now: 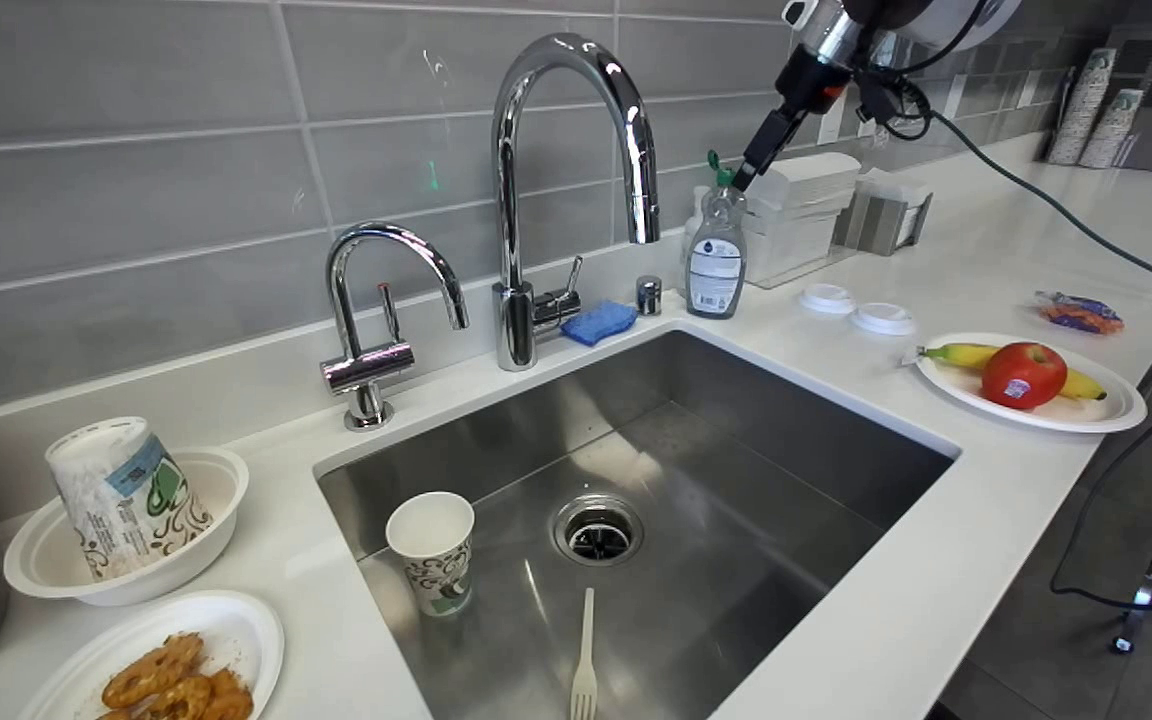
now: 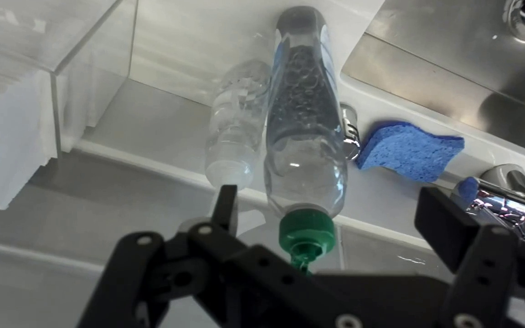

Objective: Move the left bottle backwards

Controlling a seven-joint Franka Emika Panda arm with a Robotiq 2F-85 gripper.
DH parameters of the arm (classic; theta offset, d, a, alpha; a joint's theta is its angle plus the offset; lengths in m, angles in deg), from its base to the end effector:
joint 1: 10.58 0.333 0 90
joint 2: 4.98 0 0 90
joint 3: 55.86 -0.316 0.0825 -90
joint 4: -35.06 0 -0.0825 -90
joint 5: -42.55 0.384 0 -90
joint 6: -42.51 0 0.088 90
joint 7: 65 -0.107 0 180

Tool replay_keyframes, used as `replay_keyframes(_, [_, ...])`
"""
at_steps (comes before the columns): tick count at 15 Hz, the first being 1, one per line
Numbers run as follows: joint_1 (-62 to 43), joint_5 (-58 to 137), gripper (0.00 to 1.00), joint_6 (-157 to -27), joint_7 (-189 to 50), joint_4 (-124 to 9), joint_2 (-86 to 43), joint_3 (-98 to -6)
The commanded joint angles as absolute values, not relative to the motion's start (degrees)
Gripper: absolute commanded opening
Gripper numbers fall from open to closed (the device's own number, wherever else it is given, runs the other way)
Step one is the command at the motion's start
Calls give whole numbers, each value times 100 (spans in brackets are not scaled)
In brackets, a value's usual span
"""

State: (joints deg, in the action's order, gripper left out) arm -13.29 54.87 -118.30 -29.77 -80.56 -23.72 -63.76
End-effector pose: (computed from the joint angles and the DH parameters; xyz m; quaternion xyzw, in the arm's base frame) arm 0.6362 0.0426 0.3402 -0.9404 -0.2407 -0.2396 0.0167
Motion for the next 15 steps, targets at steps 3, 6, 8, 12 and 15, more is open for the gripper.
replay_keyframes(3, [-1672,5490,85,-11944,-2841,-7910,-2582,-6800])
replay_keyframes(6, [-1730,5398,69,-11972,-2792,-7885,-2638,-6826])
replay_keyframes(8, [-1754,5325,74,-12044,-2739,-7884,-2669,-6806])
replay_keyframes(12, [-1857,5506,81,-12314,-2494,-7820,-2774,-6897])
replay_keyframes(15, [-1988,5630,74,-12455,-2352,-7737,-2874,-7069])
